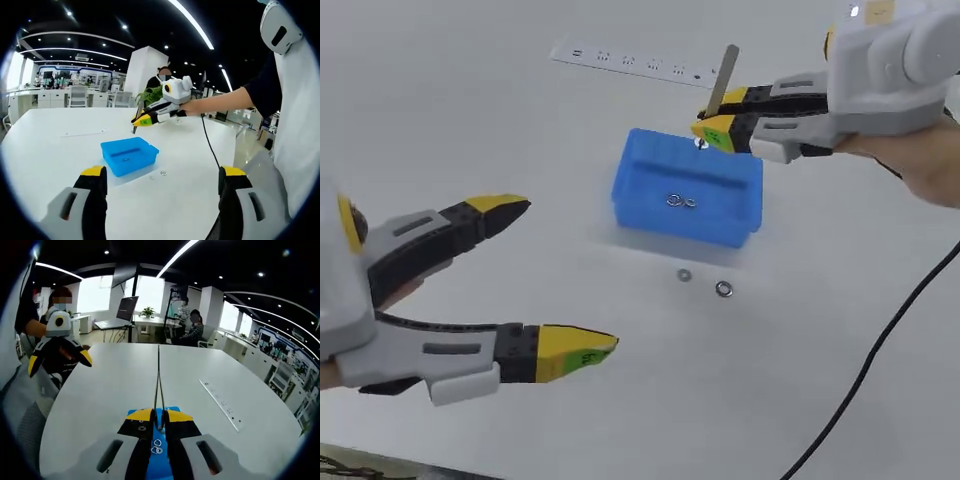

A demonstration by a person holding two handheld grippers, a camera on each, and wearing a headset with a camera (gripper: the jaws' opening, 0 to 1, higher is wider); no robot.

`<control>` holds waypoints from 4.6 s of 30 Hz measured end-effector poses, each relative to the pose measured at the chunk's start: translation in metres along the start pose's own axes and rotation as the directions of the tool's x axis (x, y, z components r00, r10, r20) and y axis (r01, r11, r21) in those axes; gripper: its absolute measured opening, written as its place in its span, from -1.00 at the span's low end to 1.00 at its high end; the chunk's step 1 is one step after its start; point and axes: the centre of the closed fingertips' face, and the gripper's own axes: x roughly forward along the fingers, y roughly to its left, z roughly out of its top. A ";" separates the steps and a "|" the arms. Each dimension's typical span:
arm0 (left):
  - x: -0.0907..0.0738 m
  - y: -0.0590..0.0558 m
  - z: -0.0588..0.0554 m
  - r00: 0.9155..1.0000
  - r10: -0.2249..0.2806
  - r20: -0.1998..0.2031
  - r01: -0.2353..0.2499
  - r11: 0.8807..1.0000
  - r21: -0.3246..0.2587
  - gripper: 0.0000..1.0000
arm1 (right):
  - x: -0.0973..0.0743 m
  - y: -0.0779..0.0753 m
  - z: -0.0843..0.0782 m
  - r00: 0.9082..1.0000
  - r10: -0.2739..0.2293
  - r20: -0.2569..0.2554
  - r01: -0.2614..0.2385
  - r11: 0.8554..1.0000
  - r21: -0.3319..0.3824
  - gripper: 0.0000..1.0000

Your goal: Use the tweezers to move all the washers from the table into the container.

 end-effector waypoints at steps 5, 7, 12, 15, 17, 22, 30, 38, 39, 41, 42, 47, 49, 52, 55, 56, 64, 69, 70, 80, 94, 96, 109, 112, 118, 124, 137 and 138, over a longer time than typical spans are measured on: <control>0.003 0.003 -0.004 1.000 0.015 -0.014 -0.015 1.000 -0.008 0.99 | 0.014 -0.007 -0.016 1.000 0.004 -0.020 -0.003 1.000 0.012 -0.81; 0.005 0.006 -0.005 1.000 0.016 -0.020 -0.016 1.000 -0.010 0.99 | 0.019 -0.007 -0.023 0.999 0.007 -0.034 -0.007 1.000 0.009 -0.81; 0.013 0.010 -0.006 0.999 0.009 -0.033 -0.009 1.000 -0.012 0.99 | 0.031 -0.006 -0.036 0.998 0.017 -0.061 -0.017 1.000 -0.001 -0.81; 0.016 0.011 -0.007 0.999 0.005 -0.041 -0.006 1.000 -0.010 0.99 | 0.038 -0.006 -0.042 0.997 0.023 -0.067 -0.023 1.000 0.001 -0.81; 0.016 0.013 -0.007 0.999 0.004 -0.046 -0.004 1.000 -0.009 0.99 | 0.043 -0.005 -0.047 0.997 0.033 -0.072 -0.033 0.999 -0.001 -0.81; 0.017 0.014 -0.010 0.998 0.002 -0.062 -0.002 1.000 -0.009 0.99 | 0.051 -0.006 -0.056 0.996 0.040 -0.084 -0.040 0.999 -0.007 -0.81; 0.010 0.021 -0.013 0.996 0.026 -0.085 -0.026 1.000 -0.008 0.99 | 0.055 -0.003 -0.072 0.995 0.031 -0.097 -0.029 0.999 0.022 -0.81; 0.021 0.012 -0.014 0.996 -0.002 -0.093 0.000 1.000 -0.016 0.97 | 0.055 0.006 -0.076 0.992 0.038 -0.117 -0.037 0.999 0.008 -0.80; 0.021 0.011 -0.014 0.996 -0.003 -0.093 0.002 1.000 -0.017 0.97 | 0.054 0.006 -0.077 0.992 0.037 -0.119 -0.037 0.999 0.009 -0.80; 0.020 0.011 -0.013 0.996 -0.005 -0.093 0.004 1.000 -0.017 0.96 | 0.053 0.007 -0.077 0.992 0.038 -0.123 -0.037 0.999 0.004 -0.79; 0.020 0.011 -0.013 0.996 -0.005 -0.093 0.004 1.000 -0.016 0.96 | 0.053 0.007 -0.077 0.992 0.038 -0.122 -0.037 0.999 0.006 -0.79; 0.018 0.013 -0.012 0.996 0.001 -0.092 -0.002 1.000 -0.017 0.96 | 0.051 0.010 -0.076 0.992 0.040 -0.118 -0.039 0.999 0.009 -0.80; 0.018 0.014 -0.012 0.996 0.002 -0.091 -0.003 1.000 -0.015 0.96 | 0.051 0.010 -0.076 0.992 0.039 -0.116 -0.038 0.999 0.010 -0.81; 0.018 0.016 -0.010 0.996 0.005 -0.090 -0.005 1.000 -0.008 0.95 | 0.050 0.012 -0.074 0.994 0.042 -0.104 -0.040 0.999 0.019 -0.83; 0.022 0.023 -0.005 0.997 0.018 -0.070 -0.018 1.000 -0.010 0.94 | 0.049 0.013 -0.071 0.994 0.048 -0.096 -0.046 0.999 0.019 -0.84; 0.025 0.026 -0.001 0.998 0.018 -0.056 -0.019 1.000 -0.012 0.93 | 0.049 0.013 -0.070 0.994 0.049 -0.094 -0.047 0.999 0.020 -0.84; 0.065 0.055 0.020 1.000 -0.001 -0.016 0.001 1.000 0.014 0.77 | 0.047 0.012 -0.066 0.995 0.053 -0.085 -0.052 0.999 0.011 -0.85; 0.111 0.082 0.035 1.000 0.008 0.007 -0.008 1.000 0.021 0.62 | 0.045 0.010 -0.065 0.995 0.048 -0.085 -0.048 0.999 0.007 -0.84; 0.120 0.086 0.037 1.000 0.006 0.003 -0.006 1.000 0.021 0.56 | 0.044 0.010 -0.064 0.996 0.047 -0.081 -0.047 0.999 0.009 -0.84; 0.156 0.094 0.053 0.997 -0.068 0.039 0.069 0.998 -0.006 0.09 | 0.037 0.016 -0.060 0.994 0.081 -0.067 -0.082 0.997 -0.007 -0.84; 0.166 0.071 0.059 0.968 -0.248 0.034 0.246 0.968 0.042 -0.77 | 0.033 0.018 -0.049 0.994 0.105 -0.034 -0.106 0.994 -0.021 -0.84; 0.165 0.067 0.060 0.964 -0.261 0.039 0.259 0.965 0.043 -0.78 | 0.032 0.017 -0.047 0.994 0.106 -0.027 -0.107 0.994 -0.021 -0.84; 0.165 0.055 0.061 0.966 -0.258 -0.023 0.255 0.931 0.262 -0.92 | 0.029 0.020 -0.049 0.992 0.115 -0.043 -0.117 0.992 -0.049 -0.79; 0.166 0.054 0.061 0.965 -0.259 -0.034 0.258 0.922 0.288 -0.92 | 0.030 0.021 -0.049 0.992 0.114 -0.053 -0.117 0.991 -0.060 -0.77; 0.169 0.050 0.063 0.965 -0.258 -0.051 0.260 0.908 0.329 -0.92 | 0.027 0.020 -0.049 0.992 0.104 -0.069 -0.109 0.992 -0.062 -0.73; 0.170 0.048 0.064 0.964 -0.256 -0.069 0.263 0.897 0.356 -0.92 | 0.021 0.012 -0.046 0.995 0.073 -0.069 -0.076 0.996 -0.037 -0.59; 0.159 0.051 0.067 0.961 -0.265 -0.074 0.272 0.879 0.392 -0.92 | -0.006 0.027 -0.049 0.993 0.106 -0.054 -0.104 0.994 0.040 -0.23; 0.157 0.050 0.067 0.961 -0.267 -0.074 0.274 0.877 0.395 -0.92 | -0.008 0.028 -0.048 0.993 0.107 -0.047 -0.105 0.993 0.047 -0.17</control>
